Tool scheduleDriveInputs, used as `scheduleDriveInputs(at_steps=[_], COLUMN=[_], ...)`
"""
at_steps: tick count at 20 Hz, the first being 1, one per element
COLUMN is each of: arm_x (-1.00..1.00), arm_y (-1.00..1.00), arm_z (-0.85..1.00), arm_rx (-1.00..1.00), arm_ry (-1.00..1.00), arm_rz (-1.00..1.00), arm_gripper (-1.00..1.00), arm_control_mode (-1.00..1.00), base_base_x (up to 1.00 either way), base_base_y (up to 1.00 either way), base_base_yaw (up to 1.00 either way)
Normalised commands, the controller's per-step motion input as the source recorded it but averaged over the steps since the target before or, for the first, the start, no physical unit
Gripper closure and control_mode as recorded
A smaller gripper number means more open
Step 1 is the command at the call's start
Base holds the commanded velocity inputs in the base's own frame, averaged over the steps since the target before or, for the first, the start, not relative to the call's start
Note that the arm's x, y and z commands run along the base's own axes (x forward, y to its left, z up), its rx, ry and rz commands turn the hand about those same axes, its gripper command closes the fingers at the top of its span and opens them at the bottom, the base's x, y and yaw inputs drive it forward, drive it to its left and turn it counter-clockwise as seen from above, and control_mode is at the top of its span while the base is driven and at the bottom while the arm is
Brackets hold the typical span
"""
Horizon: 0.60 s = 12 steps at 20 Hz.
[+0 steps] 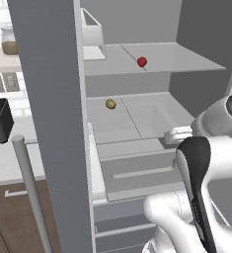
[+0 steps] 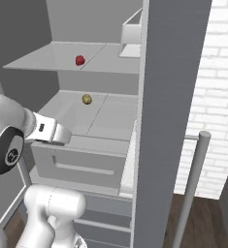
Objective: Take the strawberry from the fridge and place it on top of the pancake, located on the dining counter.
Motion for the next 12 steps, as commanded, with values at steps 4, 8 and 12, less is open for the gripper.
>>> scheduleDriveInputs(at_steps=[4,8,12], arm_x=[0.09,0.12,0.26], arm_y=[0.0,0.0,0.03], arm_z=[0.98,0.91,0.67], arm_rx=[0.01,0.04,0.03], arm_ry=[-0.09,-0.02,0.0], arm_rz=[-0.03,0.0,0.0], arm_gripper=[-1.0,-1.0,-1.0], arm_control_mode=[-1.0,-1.0,-1.0], base_base_x=[0.0,0.0,0.0], base_base_y=[0.0,0.0,0.0], base_base_yaw=[0.0,0.0,0.0])
